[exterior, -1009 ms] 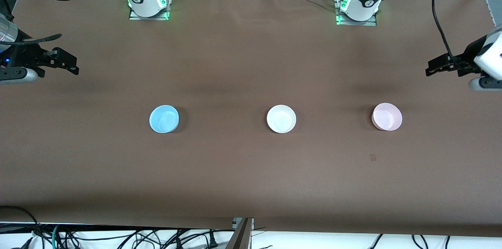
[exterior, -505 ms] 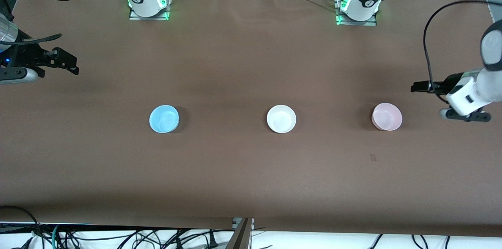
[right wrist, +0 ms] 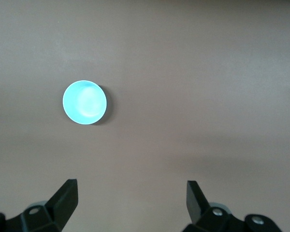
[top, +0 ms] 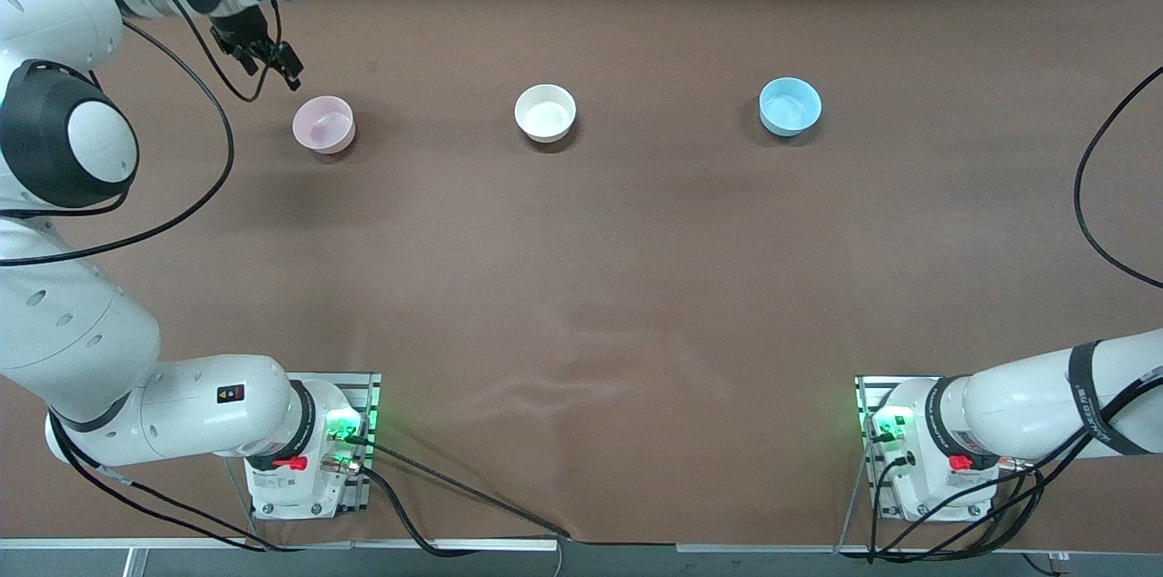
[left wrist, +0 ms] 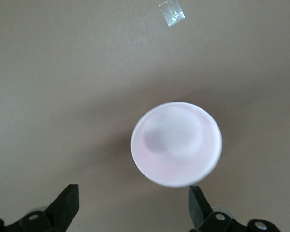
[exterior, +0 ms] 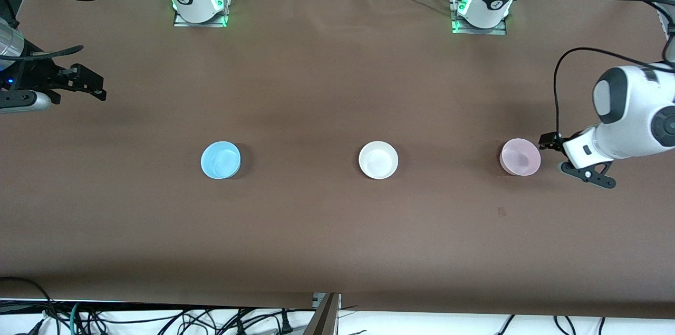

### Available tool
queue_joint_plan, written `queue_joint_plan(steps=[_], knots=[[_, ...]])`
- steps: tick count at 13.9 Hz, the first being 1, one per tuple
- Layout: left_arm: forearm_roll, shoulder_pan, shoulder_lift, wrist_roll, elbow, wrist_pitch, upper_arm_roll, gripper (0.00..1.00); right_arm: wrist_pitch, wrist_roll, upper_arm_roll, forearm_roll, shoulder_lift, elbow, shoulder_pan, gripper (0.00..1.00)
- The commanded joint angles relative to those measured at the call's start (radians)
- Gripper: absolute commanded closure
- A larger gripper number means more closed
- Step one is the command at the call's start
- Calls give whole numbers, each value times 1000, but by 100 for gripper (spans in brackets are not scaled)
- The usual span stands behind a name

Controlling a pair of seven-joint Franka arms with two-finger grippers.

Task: Stack pink and blue bowls on white bowl
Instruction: 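Move the left gripper down over the pale pink bowl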

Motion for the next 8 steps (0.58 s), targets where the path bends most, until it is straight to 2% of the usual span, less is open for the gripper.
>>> queue_joint_plan(steps=[1, 6, 7, 8], knots=[[17, 16, 17, 102, -87, 162, -2, 0, -16, -11, 3, 13, 5, 17, -2, 1], [17, 40, 114, 199, -78, 254, -2, 0, -17, -11, 4, 13, 5, 17, -2, 1], [17, 48, 120, 219, -72, 254, -4, 13, -17, -13, 4, 13, 5, 17, -2, 1], [17, 49, 121, 227, -72, 254, -4, 45, -17, -13, 4, 13, 5, 17, -2, 1]])
